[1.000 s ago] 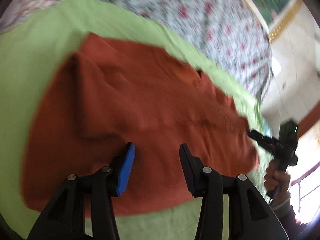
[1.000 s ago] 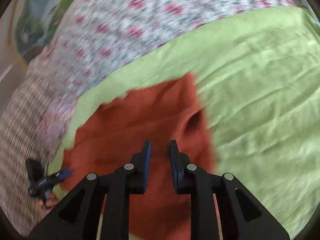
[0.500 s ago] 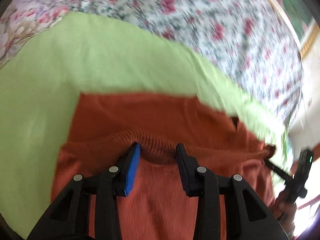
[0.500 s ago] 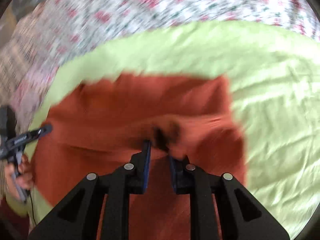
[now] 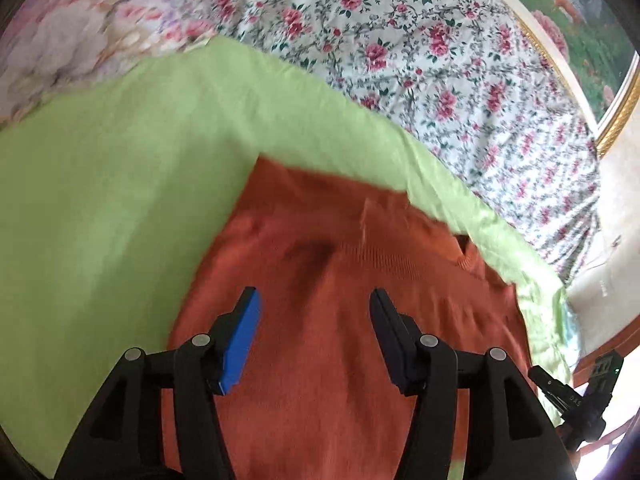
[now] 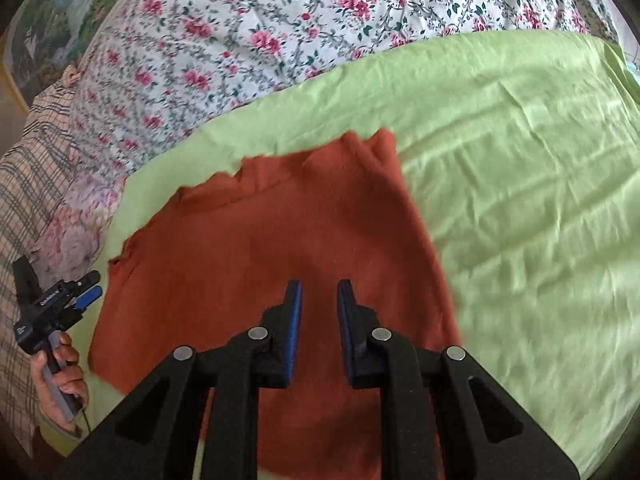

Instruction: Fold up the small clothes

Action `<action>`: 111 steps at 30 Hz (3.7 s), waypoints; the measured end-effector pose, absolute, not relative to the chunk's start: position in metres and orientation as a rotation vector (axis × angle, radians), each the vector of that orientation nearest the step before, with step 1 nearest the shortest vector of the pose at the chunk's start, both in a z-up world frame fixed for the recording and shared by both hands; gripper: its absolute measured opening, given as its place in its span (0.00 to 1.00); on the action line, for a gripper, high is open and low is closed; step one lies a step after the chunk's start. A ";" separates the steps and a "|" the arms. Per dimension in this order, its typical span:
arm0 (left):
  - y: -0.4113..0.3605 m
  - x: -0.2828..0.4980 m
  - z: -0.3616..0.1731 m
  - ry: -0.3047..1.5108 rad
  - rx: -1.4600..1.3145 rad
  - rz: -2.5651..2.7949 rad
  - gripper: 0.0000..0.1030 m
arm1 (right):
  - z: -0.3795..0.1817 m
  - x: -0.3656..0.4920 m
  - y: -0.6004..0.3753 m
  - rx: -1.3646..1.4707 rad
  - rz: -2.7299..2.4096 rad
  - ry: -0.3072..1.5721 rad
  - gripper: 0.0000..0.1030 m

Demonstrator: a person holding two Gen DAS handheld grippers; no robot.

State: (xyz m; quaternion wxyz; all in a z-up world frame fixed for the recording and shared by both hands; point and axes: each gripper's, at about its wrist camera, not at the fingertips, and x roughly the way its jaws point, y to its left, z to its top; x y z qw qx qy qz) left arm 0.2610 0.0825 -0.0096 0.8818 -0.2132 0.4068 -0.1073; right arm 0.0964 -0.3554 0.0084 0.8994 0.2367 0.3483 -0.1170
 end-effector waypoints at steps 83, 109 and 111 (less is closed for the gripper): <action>-0.231 0.127 -0.053 0.561 0.611 -0.370 0.08 | -0.025 0.244 -0.360 0.711 0.173 1.019 0.69; -0.263 0.159 -0.031 0.836 0.175 -0.758 0.14 | -0.013 0.133 -0.444 0.613 -0.044 0.839 0.15; -0.254 0.159 -0.028 0.843 0.158 -0.768 0.18 | -0.014 0.128 -0.443 0.613 -0.063 0.835 0.15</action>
